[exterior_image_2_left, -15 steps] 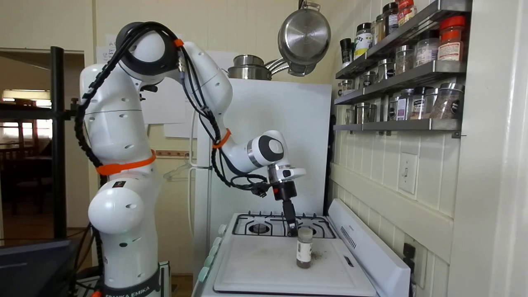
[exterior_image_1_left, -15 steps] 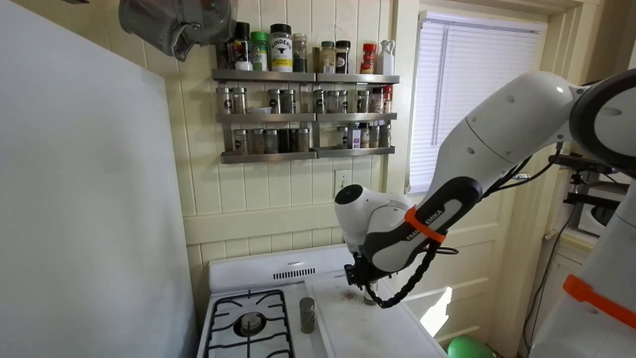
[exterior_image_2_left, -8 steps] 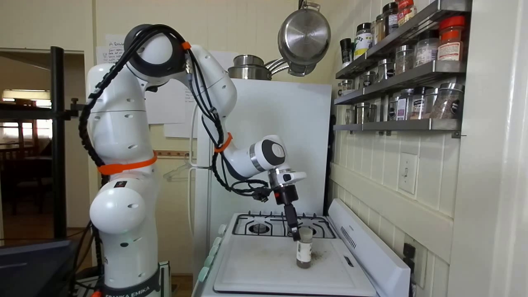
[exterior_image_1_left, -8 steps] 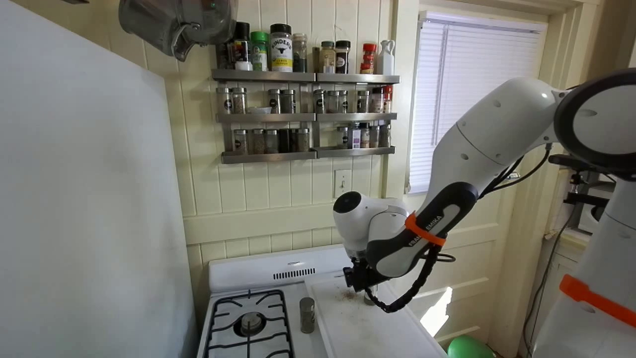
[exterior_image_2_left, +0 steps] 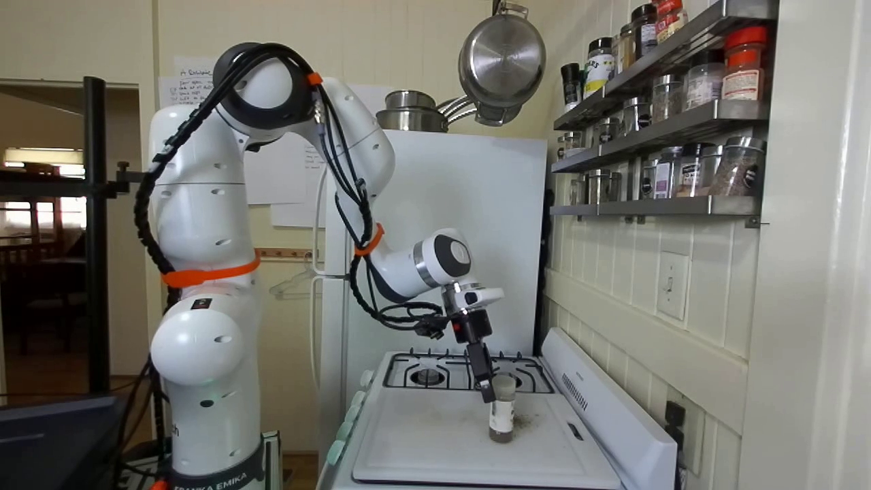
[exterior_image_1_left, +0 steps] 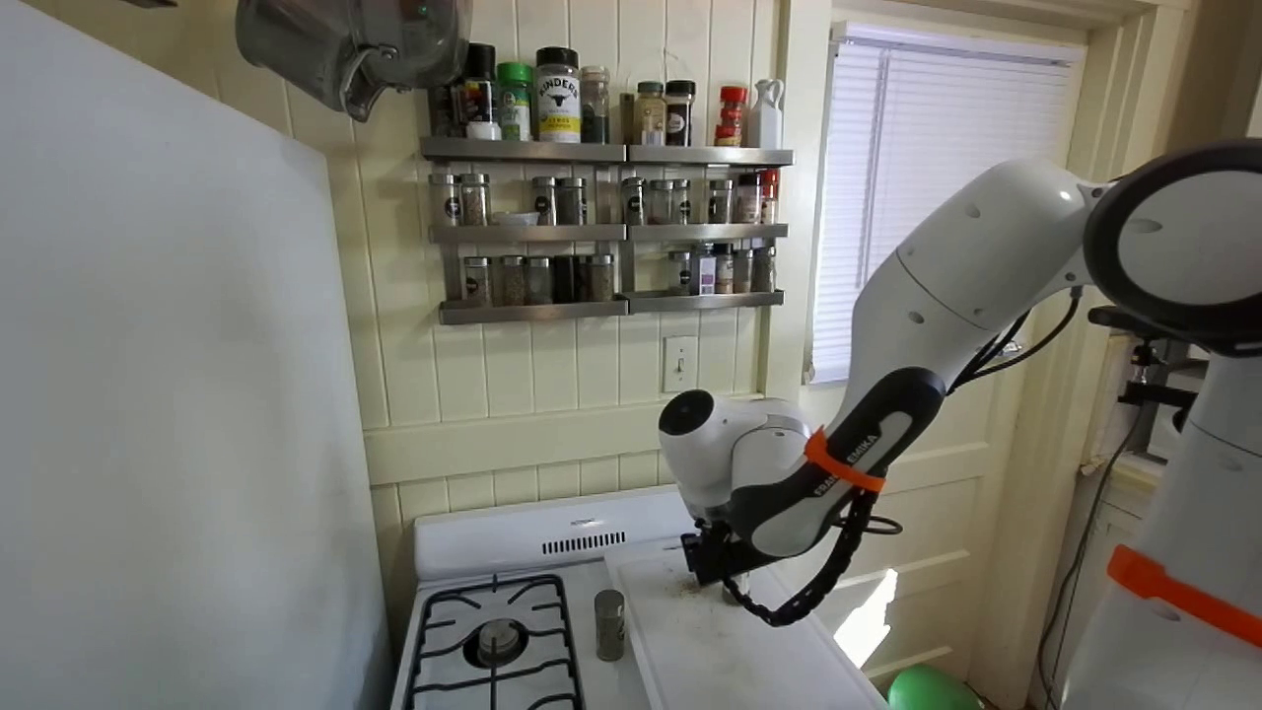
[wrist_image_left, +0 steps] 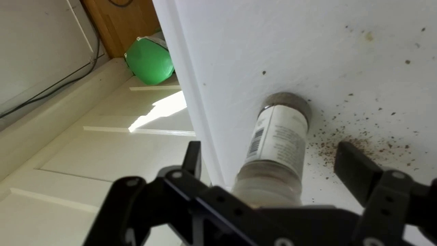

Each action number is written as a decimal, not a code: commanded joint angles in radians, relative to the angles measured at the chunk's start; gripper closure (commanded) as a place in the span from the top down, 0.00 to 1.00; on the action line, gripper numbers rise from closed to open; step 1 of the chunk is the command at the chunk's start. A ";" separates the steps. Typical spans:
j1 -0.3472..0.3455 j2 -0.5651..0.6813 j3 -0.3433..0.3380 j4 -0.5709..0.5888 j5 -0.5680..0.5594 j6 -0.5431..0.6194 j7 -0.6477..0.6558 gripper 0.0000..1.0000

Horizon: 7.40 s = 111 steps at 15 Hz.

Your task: Put the right bottle on the bottom shelf

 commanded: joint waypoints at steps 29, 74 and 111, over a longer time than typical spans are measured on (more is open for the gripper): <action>0.063 0.077 -0.059 0.083 -0.168 0.006 0.174 0.12; 0.107 0.342 -0.058 0.312 -0.299 0.204 0.196 1.00; 0.085 0.434 -0.089 0.401 -0.397 0.335 0.146 0.57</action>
